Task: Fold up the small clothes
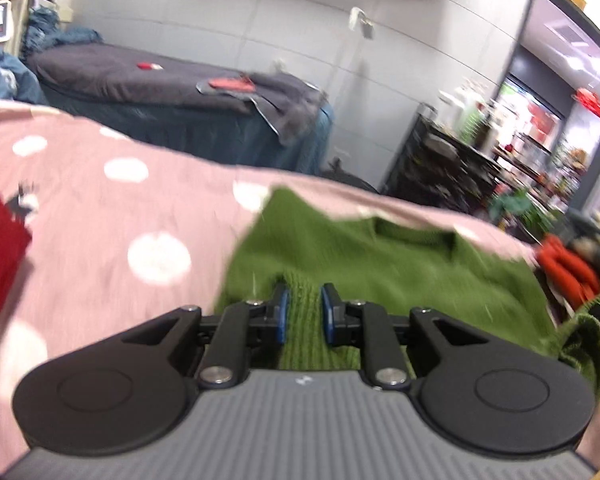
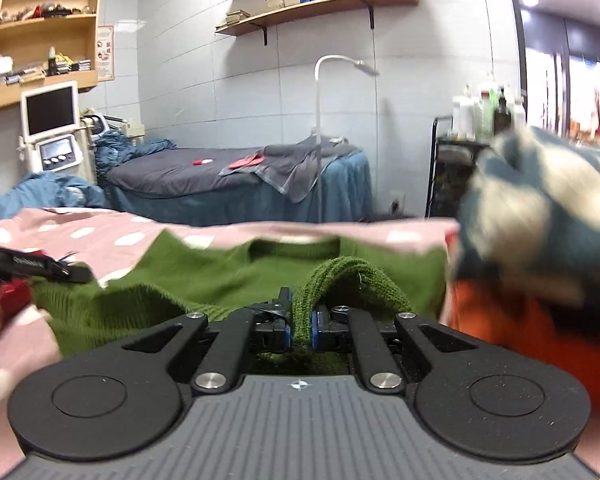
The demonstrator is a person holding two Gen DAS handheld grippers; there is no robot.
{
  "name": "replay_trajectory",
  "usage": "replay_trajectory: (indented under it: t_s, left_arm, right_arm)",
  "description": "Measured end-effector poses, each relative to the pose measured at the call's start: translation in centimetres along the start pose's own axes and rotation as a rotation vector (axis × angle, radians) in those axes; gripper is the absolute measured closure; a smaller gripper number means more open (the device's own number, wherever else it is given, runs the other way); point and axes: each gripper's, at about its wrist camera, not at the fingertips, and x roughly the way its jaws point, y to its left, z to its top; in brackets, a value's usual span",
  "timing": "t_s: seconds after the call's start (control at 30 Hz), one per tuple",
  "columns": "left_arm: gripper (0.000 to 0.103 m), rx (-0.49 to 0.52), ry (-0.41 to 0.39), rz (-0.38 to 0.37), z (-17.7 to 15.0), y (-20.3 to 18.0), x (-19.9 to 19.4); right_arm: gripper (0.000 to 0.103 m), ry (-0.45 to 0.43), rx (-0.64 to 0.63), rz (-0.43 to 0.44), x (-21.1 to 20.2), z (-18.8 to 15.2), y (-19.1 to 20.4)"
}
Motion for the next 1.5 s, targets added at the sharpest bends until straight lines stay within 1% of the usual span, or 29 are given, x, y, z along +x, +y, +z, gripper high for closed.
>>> replay_trajectory:
  t_s: [0.07,0.1,0.2,0.27,0.3,0.37,0.4,0.47,0.5,0.57,0.63,0.67,0.7,0.73,0.77,0.8,0.87,0.97,1.0,1.03,1.1,1.17,1.23,1.3,1.33,1.4,1.43,1.47,1.5]
  left_arm:
    - [0.090,0.000,-0.030,0.034,2.0,0.0,2.0]
    - [0.090,0.005,-0.036,0.053,3.0,0.0,3.3]
    - [0.090,0.011,-0.026,0.093,5.7,-0.2,7.3]
    - [0.090,0.054,-0.023,0.127,6.7,-0.8,9.4]
    - [0.090,0.058,-0.027,0.131,7.1,-1.1,10.1]
    - [0.089,0.034,-0.013,0.091,7.6,-1.2,10.8]
    - [0.086,0.030,0.001,0.064,7.5,-1.3,10.9]
    - [0.057,0.064,0.048,0.037,7.0,-1.4,11.0]
    - [0.051,0.082,0.064,0.034,6.5,-1.3,10.6]
    - [0.043,0.120,0.082,-0.004,5.2,-1.3,9.6]
    - [0.041,0.180,0.107,-0.012,4.0,-1.7,9.4]
    - [0.045,0.218,0.116,0.000,3.4,-2.1,9.4]
    - [0.053,0.258,0.123,0.005,2.8,-2.4,9.4]
    - [0.078,0.308,0.134,0.013,2.2,-2.9,9.6]
    - [0.091,0.351,0.151,0.029,1.7,-3.5,10.0]
    - [0.092,0.375,0.160,0.041,1.3,-3.9,10.4]
    - [0.095,0.366,0.126,0.036,1.4,-4.1,10.3]
    - [0.095,0.295,0.001,0.053,3.4,-3.7,8.8]
    - [0.095,0.263,-0.032,0.059,4.3,-3.4,8.6]
    - [0.096,0.234,-0.043,0.057,5.3,-3.0,8.7]
    - [0.096,0.190,-0.053,0.059,7.1,-2.6,9.7]
    - [0.095,0.171,-0.051,0.083,8.1,-2.3,11.3]
    - [0.095,0.145,0.007,0.099,8.5,-2.0,13.6]
    - [0.094,0.128,0.047,0.140,8.2,-1.7,15.9]
    - [0.092,0.135,0.058,0.167,7.8,-1.7,16.7]
    - [0.079,0.164,0.063,0.211,7.1,-1.8,17.7]
    - [0.069,0.185,0.063,0.230,6.7,-1.8,17.9]
    - [0.057,0.206,0.067,0.249,6.5,-1.8,18.2]
    - [0.052,0.224,0.069,0.268,6.3,-1.9,18.4]
  right_arm:
    - [0.088,-0.020,-0.031,-0.064,2.5,1.0,-0.3]
    - [0.088,-0.025,-0.029,-0.096,3.8,1.5,-0.6]
    - [0.088,-0.012,0.017,-0.184,7.8,2.6,-1.7]
    - [0.089,-0.006,0.062,-0.225,9.9,2.9,-2.6]
    - [0.089,-0.005,0.071,-0.241,10.8,3.0,-2.9]
    - [0.089,0.002,0.075,-0.262,12.0,3.2,-3.5]
    - [0.089,0.011,0.070,-0.271,12.6,3.2,-3.7]
    - [0.089,0.034,0.086,-0.271,13.1,2.6,-4.1]
    - [0.089,0.045,0.102,-0.259,13.2,2.2,-4.3]
    - [0.089,0.058,0.116,-0.250,13.3,1.4,-4.6]
    - [0.089,0.068,0.135,-0.246,13.2,0.8,-4.8]
    - [0.089,0.072,0.142,-0.245,13.3,0.7,-4.9]
    - [0.089,0.074,0.143,-0.245,13.4,0.7,-4.8]
    - [0.089,0.073,0.141,-0.244,13.4,0.8,-4.7]
    - [0.089,0.069,0.139,-0.243,13.3,0.9,-4.6]
    - [0.089,0.067,0.138,-0.241,13.5,1.2,-4.6]
    - [0.089,0.059,0.130,-0.241,13.4,1.6,-4.5]
    - [0.089,0.031,0.118,-0.268,13.3,2.3,-4.6]
    - [0.089,0.023,0.115,-0.280,13.4,2.7,-4.8]
    - [0.089,0.019,0.115,-0.290,13.5,3.0,-5.1]
    - [0.089,0.019,0.136,-0.307,14.1,3.6,-5.7]
    - [0.089,0.043,0.151,-0.330,15.2,4.0,-6.3]
    - [0.089,0.103,0.171,-0.351,16.8,3.8,-6.9]
    - [0.090,0.159,0.199,-0.359,18.2,3.0,-7.4]
    - [0.090,0.189,0.203,-0.365,18.9,2.5,-7.5]
    - [0.090,0.227,0.188,-0.371,19.7,1.7,-7.6]
    - [0.089,0.255,0.164,-0.367,20.2,1.4,-7.5]
    - [0.089,0.261,0.137,-0.365,20.3,1.2,-7.3]
    - [0.088,0.255,0.116,-0.364,20.2,1.1,-7.1]
